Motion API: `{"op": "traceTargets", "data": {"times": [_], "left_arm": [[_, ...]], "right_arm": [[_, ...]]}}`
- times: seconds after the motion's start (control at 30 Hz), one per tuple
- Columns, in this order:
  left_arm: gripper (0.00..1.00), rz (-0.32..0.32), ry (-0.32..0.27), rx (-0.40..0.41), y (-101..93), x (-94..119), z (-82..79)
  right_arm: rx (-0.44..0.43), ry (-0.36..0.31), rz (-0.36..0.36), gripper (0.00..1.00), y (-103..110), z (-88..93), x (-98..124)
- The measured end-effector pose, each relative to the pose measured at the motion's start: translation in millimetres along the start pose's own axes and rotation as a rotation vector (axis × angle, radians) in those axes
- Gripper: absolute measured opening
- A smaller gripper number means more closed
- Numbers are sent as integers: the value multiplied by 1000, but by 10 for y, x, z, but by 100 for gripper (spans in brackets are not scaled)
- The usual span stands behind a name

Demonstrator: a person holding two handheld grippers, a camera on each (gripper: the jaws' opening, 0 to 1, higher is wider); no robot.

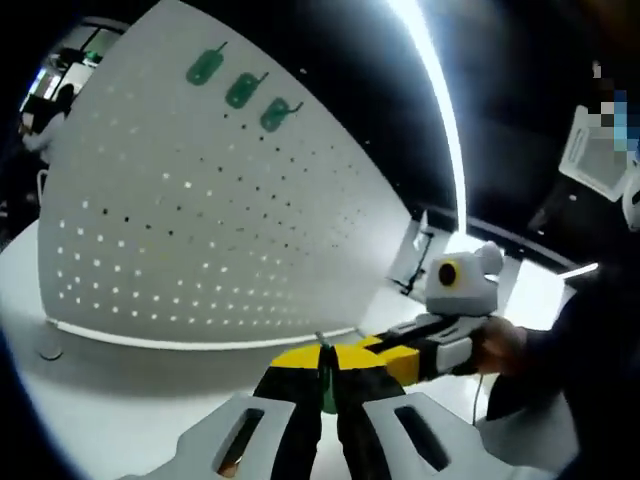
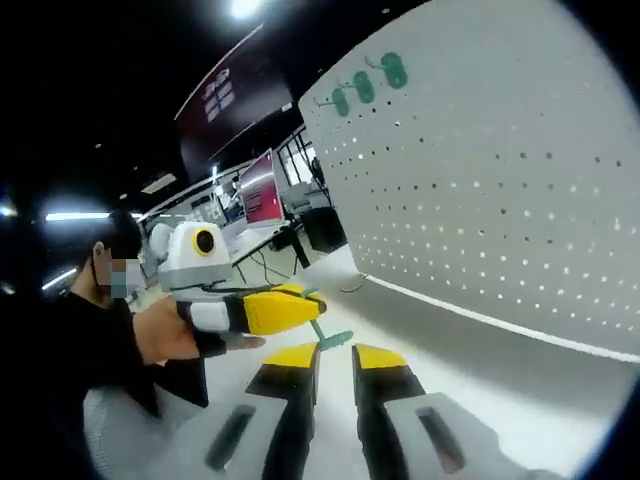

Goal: Insert the hook assembly into the mounting plate slot until the hook locks in place.

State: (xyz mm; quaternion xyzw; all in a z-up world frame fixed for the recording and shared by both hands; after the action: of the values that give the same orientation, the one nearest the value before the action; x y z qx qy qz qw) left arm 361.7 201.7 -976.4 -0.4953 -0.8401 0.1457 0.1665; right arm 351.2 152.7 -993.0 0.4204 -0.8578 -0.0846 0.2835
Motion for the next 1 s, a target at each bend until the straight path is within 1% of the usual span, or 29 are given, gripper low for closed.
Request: {"op": "traceTargets", "data": {"times": [0.1, 0.23, 0.4, 0.5, 0.67, 0.87, 0.93, 1.0], "left_arm": [[2, 3, -16, -28, -14, -1, -33], [2, 20, -23, -53, -74, -16, -54], [2, 22, -6, -115, -132, -46, -54], [2, 32, -3, -125, -138, -49, -54], [2, 43, 0, -168, -187, -70, -60], [2, 32, 15, -201, -201, -79, -37], [2, 24, 23, -213, -199, -87, -24], [3, 7, 36, -229, -188, -96, -3]], "right_arm": [[-65, -15, -19, 11, -3, -10, 6], [-118, -38, -41, 11, 3, -33, 15], [-176, -41, -65, 10, 1, -14, 14], [-214, -56, -73, 8, -22, -35, 27], [-270, -62, -95, 6, -34, -38, 49], [-281, -89, -81, 3, -69, -56, 66], [-269, -92, -73, 3, -82, -64, 73], [-250, -109, -52, 2, -102, -89, 93]]}}
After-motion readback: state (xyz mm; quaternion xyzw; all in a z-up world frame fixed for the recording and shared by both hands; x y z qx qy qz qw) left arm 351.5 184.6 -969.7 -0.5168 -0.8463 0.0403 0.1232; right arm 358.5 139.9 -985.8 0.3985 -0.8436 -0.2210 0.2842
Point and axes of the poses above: the point that each gripper's makers call its tool centre point, and the gripper's own axes: x roughly backward along the fingers, y roughly to its left, z roughly out of its underside, the point moved 2 cm from there along x, roughly backward along the fingers, and after that the axes turned 7 degrees about y, right-handed, at the moved point
